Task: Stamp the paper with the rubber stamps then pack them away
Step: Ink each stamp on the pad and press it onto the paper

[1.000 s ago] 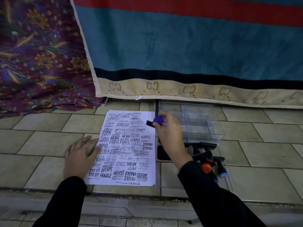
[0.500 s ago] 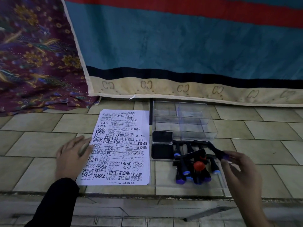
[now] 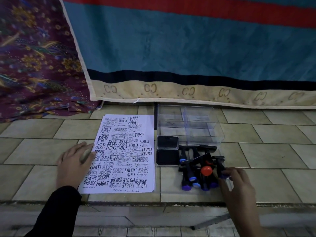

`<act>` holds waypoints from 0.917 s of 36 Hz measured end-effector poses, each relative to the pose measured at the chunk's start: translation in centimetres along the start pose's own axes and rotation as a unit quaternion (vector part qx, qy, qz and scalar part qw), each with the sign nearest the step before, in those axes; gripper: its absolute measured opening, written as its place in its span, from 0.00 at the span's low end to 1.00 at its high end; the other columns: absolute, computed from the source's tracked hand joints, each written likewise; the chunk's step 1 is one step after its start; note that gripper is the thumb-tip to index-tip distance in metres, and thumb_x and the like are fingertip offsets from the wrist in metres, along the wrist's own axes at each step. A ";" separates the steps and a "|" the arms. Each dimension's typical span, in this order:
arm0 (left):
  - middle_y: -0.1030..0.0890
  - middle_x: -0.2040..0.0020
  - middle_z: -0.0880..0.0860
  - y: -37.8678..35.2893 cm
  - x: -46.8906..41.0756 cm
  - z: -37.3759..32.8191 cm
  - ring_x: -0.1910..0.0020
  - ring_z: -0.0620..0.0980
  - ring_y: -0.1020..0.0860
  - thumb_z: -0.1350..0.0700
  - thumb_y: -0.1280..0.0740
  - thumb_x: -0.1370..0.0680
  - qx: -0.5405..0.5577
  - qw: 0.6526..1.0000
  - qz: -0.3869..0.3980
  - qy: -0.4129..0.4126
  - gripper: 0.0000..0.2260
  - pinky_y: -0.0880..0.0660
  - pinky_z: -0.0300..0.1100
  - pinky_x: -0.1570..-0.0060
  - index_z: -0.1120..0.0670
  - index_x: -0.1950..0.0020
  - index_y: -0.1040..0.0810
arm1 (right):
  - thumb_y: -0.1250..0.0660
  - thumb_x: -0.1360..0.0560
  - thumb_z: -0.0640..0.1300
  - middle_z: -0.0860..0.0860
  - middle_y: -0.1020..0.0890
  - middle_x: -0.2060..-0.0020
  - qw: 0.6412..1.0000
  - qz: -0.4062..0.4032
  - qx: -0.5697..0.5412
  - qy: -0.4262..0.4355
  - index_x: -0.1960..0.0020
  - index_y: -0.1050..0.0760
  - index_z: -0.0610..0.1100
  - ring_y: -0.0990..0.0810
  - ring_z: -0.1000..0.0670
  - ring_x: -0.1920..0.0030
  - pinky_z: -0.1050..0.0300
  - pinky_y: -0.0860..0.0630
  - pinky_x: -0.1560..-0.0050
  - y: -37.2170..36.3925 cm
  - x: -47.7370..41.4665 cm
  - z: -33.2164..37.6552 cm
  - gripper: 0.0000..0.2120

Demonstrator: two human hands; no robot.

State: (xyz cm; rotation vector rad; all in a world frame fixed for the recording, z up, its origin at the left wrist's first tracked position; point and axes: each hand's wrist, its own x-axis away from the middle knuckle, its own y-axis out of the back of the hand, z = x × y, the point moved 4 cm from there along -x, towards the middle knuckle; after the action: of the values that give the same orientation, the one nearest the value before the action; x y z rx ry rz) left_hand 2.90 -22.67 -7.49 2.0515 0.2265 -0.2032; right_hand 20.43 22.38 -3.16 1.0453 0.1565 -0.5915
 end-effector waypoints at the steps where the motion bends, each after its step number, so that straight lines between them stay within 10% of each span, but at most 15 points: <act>1: 0.24 0.33 0.47 0.0 0.0 0.0 0.32 0.51 0.30 0.36 0.43 0.28 -0.001 1.000 0.001 0.000 0.24 0.44 0.50 0.31 0.43 0.38 0.21 | 0.27 0.37 0.26 0.45 0.23 0.58 1.000 0.009 0.012 0.008 0.56 0.23 0.40 0.24 0.43 0.59 0.61 0.33 0.58 -0.1 -0.1 0.2 0.14; 5: 0.24 0.33 0.48 -0.1 -0.1 0.1 0.33 0.53 0.30 0.35 0.44 0.27 -0.003 1.000 0.005 0.005 0.25 0.43 0.51 0.31 0.44 0.36 0.23 | 0.27 0.39 0.24 0.42 0.21 0.61 0.998 0.030 0.045 0.039 0.60 0.22 0.38 0.24 0.38 0.60 0.48 0.26 0.59 0.0 -0.3 0.8 0.13; 14: 0.23 0.35 0.52 0.0 -0.2 0.2 0.34 0.56 0.29 0.37 0.42 0.27 -0.007 1.000 0.010 0.008 0.26 0.40 0.54 0.31 0.48 0.34 0.25 | 0.30 0.32 0.29 0.49 0.22 0.57 0.999 0.002 -0.040 0.031 0.52 0.22 0.43 0.23 0.49 0.57 0.64 0.30 0.55 1.8 -3.0 4.0 0.12; 23: 0.22 0.35 0.50 0.0 -0.2 0.1 0.35 0.55 0.27 0.39 0.41 0.27 -0.005 1.000 0.003 0.001 0.23 0.40 0.54 0.32 0.49 0.38 0.23 | 0.37 0.23 0.40 0.49 0.23 0.40 0.966 0.180 -0.004 0.183 0.33 0.29 0.44 0.30 0.50 0.38 0.63 0.36 0.37 -4.1 -8.5 11.4 0.18; 33: 0.23 0.35 0.48 -0.2 -0.3 0.6 0.34 0.53 0.29 0.37 0.42 0.27 0.004 1.000 0.005 0.017 0.25 0.42 0.51 0.31 0.47 0.37 0.23 | 0.39 0.23 0.41 0.48 0.24 0.40 0.947 0.220 0.067 0.223 0.32 0.31 0.44 0.29 0.48 0.39 0.52 0.31 0.36 -7.7 -9.1 12.0 0.19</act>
State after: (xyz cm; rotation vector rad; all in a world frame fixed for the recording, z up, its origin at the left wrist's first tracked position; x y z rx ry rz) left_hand 2.49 -23.11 -7.90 2.0650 0.2375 -0.1638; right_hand 6.94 12.95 0.62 1.2875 0.2718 0.0483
